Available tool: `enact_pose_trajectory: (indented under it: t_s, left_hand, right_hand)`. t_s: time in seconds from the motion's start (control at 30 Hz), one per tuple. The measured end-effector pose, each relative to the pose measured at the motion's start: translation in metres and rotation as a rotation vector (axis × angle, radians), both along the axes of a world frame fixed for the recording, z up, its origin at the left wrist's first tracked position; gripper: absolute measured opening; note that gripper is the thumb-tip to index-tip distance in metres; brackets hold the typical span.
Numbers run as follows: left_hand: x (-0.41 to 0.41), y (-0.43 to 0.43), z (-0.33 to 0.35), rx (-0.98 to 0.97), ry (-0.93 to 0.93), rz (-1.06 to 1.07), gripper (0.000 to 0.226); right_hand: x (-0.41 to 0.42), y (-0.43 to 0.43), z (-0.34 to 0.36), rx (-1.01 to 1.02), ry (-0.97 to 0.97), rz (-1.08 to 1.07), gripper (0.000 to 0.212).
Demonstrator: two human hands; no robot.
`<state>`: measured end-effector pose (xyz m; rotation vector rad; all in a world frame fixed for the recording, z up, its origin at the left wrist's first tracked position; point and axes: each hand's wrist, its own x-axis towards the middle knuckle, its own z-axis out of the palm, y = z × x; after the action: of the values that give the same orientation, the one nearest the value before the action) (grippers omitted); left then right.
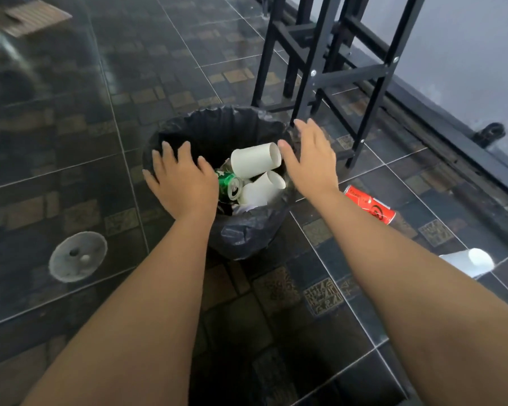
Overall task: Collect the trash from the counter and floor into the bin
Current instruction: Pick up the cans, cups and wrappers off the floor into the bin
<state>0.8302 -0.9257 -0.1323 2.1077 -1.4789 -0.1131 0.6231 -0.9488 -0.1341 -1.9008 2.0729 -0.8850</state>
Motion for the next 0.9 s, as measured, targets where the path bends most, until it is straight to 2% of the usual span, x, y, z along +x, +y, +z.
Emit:
enact_pose_trajectory:
  t_s: [0.1, 0.2, 0.27, 0.4, 0.6, 0.9]
  left_hand:
    - [0.020, -0.002, -0.001, 0.044, 0.032, 0.037, 0.045]
    - [0.035, -0.005, -0.009, 0.117, 0.333, 0.080, 0.047]
    - [0.041, -0.008, -0.019, 0.073, 0.537, 0.104, 0.046]
    - [0.036, -0.008, -0.023, -0.077, 0.804, 0.116, 0.046]
    - [0.002, 0.007, -0.023, -0.093, 0.878, 0.071, 0.048]
    - [-0.088, 0.041, -0.022, -0.043, 0.822, -0.085, 0.049]
  right_hand:
    - [-0.011, -0.013, -0.003, 0.197, -0.199, -0.025, 0.053]
    - [-0.011, -0.019, -0.006, 0.364, -0.328, 0.051, 0.055]
    - [-0.006, -0.021, -0.009, 0.377, -0.438, 0.054, 0.057]
    - [-0.004, -0.021, -0.012, 0.335, -0.603, -0.003, 0.063]
    - [-0.037, 0.006, -0.018, 0.235, -0.754, -0.109, 0.061]
    - [-0.129, 0.069, -0.008, 0.224, -0.649, -0.278, 0.058]
